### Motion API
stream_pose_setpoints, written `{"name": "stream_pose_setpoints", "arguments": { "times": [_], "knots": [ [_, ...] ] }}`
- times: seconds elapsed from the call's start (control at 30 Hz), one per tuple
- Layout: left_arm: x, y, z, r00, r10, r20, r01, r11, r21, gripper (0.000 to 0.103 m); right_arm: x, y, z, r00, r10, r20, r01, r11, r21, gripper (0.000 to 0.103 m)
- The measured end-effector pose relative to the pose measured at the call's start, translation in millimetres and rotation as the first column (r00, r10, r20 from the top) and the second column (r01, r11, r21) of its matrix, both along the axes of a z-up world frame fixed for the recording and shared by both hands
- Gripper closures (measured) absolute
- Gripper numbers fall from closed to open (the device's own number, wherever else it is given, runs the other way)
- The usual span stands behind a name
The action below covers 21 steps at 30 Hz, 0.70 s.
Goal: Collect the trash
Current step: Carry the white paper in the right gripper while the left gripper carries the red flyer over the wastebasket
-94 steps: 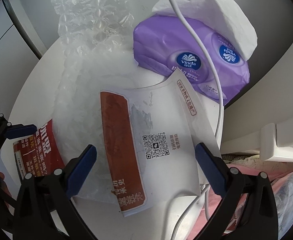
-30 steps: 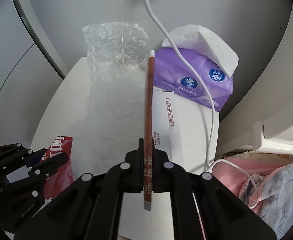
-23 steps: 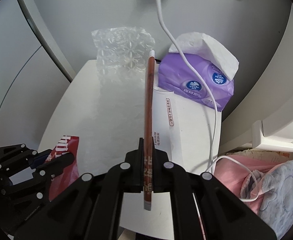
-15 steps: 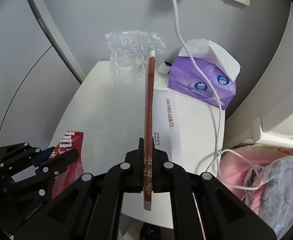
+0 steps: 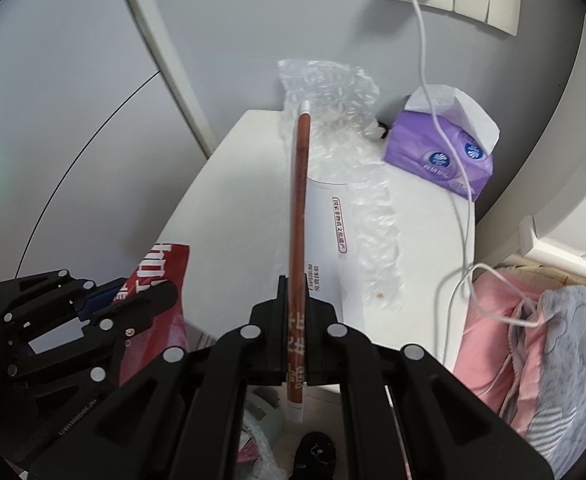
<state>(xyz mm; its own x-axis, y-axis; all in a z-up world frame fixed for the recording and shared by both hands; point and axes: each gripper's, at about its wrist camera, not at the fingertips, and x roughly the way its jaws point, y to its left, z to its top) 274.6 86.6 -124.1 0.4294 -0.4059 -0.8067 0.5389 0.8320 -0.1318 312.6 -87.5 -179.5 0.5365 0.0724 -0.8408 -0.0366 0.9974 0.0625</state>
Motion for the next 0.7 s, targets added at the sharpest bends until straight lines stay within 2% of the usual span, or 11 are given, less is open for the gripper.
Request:
{"name": "stream_pose_setpoints", "arguments": {
  "times": [0.33, 0.7],
  "knots": [
    [-40.7, 41.5, -10.4, 0.998, 0.044, -0.035, -0.044, 0.999, 0.016, 0.094, -41.7, 43.1, -10.7, 0.998, 0.052, -0.037, -0.052, 0.999, 0.008, 0.097],
    [-89.8, 81.1, -36.6, 0.992, 0.090, -0.091, -0.086, 0.995, 0.047, 0.094, -95.9, 94.5, -51.9, 0.980, 0.162, -0.113, -0.160, 0.987, 0.028, 0.097]
  ]
}}
